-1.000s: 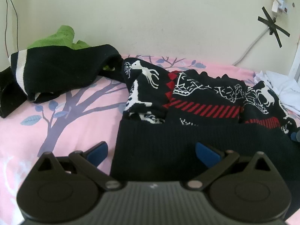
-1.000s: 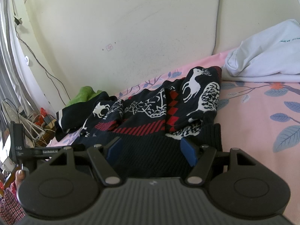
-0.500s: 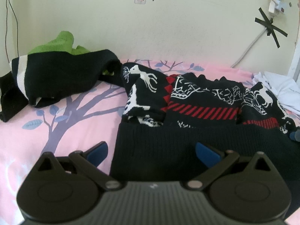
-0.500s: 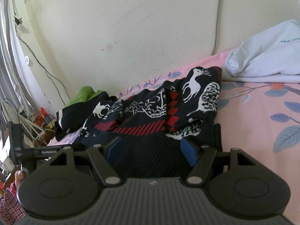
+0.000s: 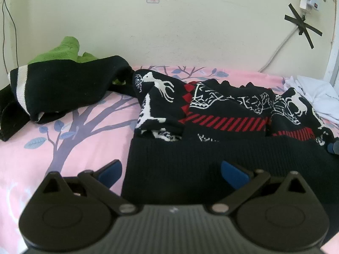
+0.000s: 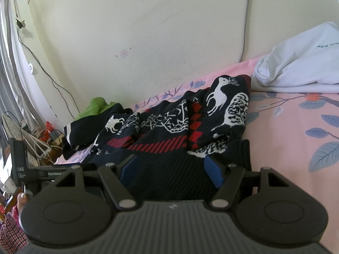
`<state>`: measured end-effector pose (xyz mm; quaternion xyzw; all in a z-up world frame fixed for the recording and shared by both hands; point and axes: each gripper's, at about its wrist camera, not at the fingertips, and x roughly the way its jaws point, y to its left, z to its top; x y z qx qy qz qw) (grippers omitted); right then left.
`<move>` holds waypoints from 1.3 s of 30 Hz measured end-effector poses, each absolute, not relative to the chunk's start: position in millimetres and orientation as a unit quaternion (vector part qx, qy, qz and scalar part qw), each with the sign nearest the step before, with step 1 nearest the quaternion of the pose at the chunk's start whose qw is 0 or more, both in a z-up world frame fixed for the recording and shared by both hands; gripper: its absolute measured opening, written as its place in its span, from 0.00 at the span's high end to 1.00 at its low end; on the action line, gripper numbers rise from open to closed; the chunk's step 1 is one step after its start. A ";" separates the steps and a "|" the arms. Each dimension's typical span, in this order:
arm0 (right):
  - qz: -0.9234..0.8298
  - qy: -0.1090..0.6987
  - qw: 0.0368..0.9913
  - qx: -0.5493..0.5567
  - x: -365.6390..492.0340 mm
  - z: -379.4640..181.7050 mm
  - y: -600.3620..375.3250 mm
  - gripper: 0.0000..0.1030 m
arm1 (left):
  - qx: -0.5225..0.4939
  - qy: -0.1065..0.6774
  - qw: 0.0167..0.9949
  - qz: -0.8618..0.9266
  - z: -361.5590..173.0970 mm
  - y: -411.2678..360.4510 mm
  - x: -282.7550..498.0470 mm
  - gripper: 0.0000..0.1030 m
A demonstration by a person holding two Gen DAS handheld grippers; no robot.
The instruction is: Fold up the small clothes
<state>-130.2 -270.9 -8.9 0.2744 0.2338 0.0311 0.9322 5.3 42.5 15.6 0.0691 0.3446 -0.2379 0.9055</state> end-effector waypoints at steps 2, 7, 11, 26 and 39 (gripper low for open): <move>0.031 0.234 0.932 0.275 -130.0 -8.9 -270.8 0.40 | 0.069 0.345 0.905 -0.238 15.6 42.5 5.3 0.00; 0.031 0.234 0.932 0.275 -130.3 -8.9 -271.0 0.40 | 0.069 0.345 0.905 -0.238 15.5 42.6 5.5 0.00; 0.031 0.234 0.932 0.275 -130.2 -8.8 -271.0 0.40 | 0.069 0.345 0.905 -0.238 15.5 42.5 5.4 0.00; 0.032 0.234 0.932 0.275 -130.0 -8.7 -270.9 0.40 | 0.068 0.349 0.904 -0.237 15.1 42.4 5.9 0.00; 0.032 0.233 0.932 0.275 -130.3 -8.9 -271.2 0.40 | 0.063 0.363 0.899 -0.237 11.6 41.8 10.9 0.00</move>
